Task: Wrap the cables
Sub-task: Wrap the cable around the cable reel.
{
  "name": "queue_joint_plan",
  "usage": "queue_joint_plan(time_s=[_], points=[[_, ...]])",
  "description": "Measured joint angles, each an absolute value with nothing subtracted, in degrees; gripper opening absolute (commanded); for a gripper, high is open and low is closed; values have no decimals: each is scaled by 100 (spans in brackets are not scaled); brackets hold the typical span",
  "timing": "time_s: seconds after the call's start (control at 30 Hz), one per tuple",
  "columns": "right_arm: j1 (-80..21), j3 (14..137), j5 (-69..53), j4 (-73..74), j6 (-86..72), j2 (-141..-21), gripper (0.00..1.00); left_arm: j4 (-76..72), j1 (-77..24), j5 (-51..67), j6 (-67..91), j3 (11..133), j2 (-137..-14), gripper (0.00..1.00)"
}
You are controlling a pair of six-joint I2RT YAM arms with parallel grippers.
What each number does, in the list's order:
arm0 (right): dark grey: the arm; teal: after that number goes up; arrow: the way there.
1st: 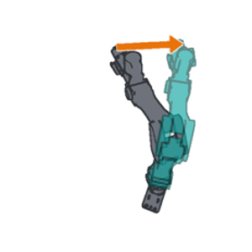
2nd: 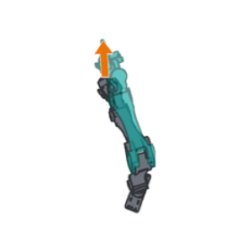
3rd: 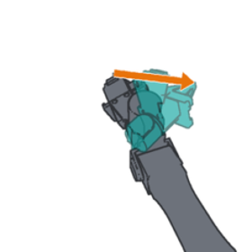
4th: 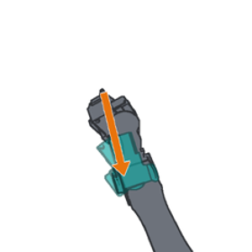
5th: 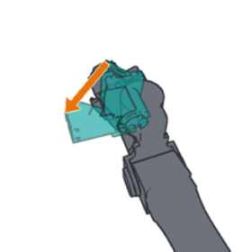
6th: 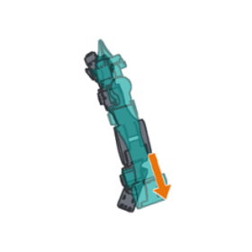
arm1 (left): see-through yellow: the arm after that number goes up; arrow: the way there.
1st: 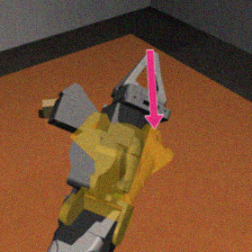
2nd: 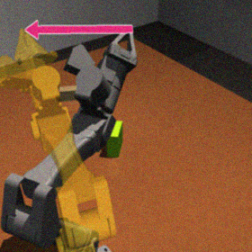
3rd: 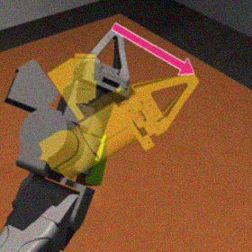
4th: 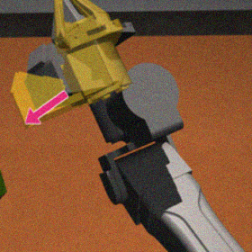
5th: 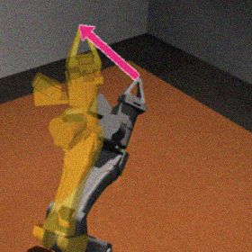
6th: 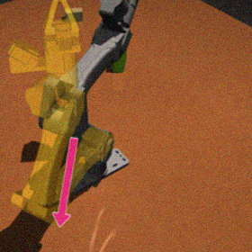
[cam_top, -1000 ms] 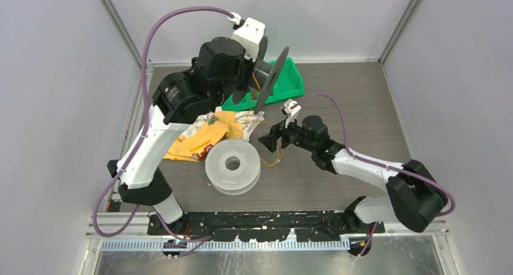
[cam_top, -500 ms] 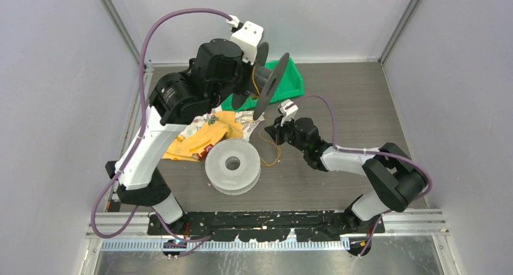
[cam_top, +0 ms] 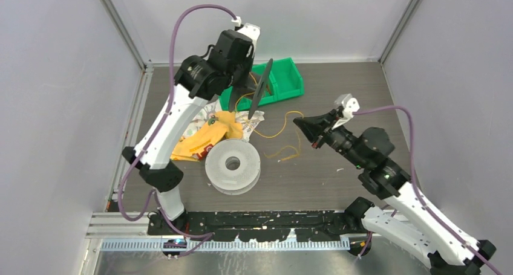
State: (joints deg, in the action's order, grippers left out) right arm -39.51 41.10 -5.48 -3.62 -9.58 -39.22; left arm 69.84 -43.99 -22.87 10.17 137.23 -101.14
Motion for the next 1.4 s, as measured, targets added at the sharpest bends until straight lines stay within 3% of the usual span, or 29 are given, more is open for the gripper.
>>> queue_joint_plan(time_s=[0.23,0.53,0.67,0.93,1.2,1.4], points=[[-3970,5511,-801,729,-864,-3487,1,6956,-4152,-2272,956,13207,-10645,1],[-3953,6528,1542,864,434,-4049,1,6928,-4150,-1184,489,12114,-10481,0],[-3358,6600,2156,941,718,-4757,1,6936,-4152,-711,228,11546,-10073,0],[-729,6514,1758,1616,-307,-6045,1,6906,-4117,69,-178,11371,-9190,0],[-731,5601,451,1944,-1142,-6132,1,6243,-3225,978,445,11452,-8683,0],[-1330,4987,-78,2287,-1669,-5944,1,5468,-2790,746,1319,11609,-8621,1]])
